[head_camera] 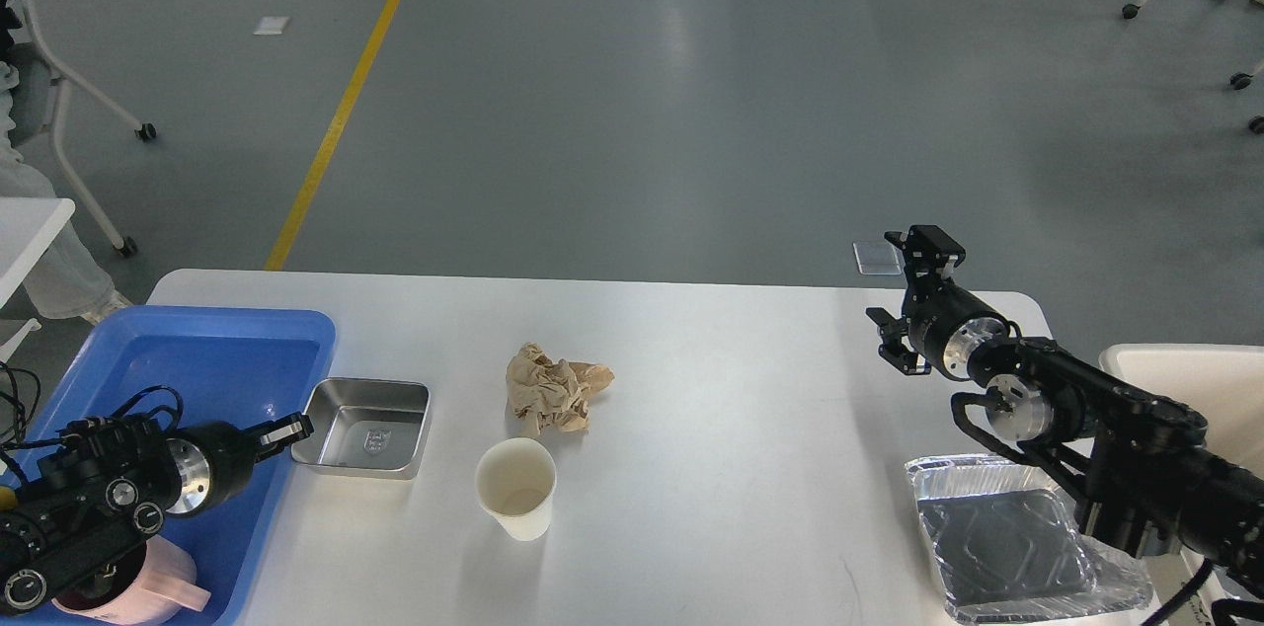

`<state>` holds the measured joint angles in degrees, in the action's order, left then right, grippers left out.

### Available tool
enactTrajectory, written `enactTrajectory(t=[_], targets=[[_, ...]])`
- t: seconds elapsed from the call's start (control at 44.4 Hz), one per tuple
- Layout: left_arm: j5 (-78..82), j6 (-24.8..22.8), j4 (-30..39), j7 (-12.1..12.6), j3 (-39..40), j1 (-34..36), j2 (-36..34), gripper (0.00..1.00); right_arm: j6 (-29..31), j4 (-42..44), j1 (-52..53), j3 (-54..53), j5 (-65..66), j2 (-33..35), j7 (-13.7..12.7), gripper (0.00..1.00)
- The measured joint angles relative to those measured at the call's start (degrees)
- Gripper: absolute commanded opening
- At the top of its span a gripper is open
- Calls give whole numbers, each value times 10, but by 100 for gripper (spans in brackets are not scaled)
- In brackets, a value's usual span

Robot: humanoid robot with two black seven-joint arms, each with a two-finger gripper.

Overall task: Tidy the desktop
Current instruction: 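Grasp the edge of the small steel tray with the left gripper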

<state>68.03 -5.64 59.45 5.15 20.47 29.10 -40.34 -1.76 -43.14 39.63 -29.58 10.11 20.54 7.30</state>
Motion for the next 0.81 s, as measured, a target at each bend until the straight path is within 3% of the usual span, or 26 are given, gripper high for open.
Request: enactTrajectory(t=[0.315,0.811], targets=[[0,-6,1,-1,-1,-1,0,1,0,0,0,0,0,1,0,100],[-2,-31,4,-3,1,23,-2,0,0,0,-1,0,0,-1,0,100]])
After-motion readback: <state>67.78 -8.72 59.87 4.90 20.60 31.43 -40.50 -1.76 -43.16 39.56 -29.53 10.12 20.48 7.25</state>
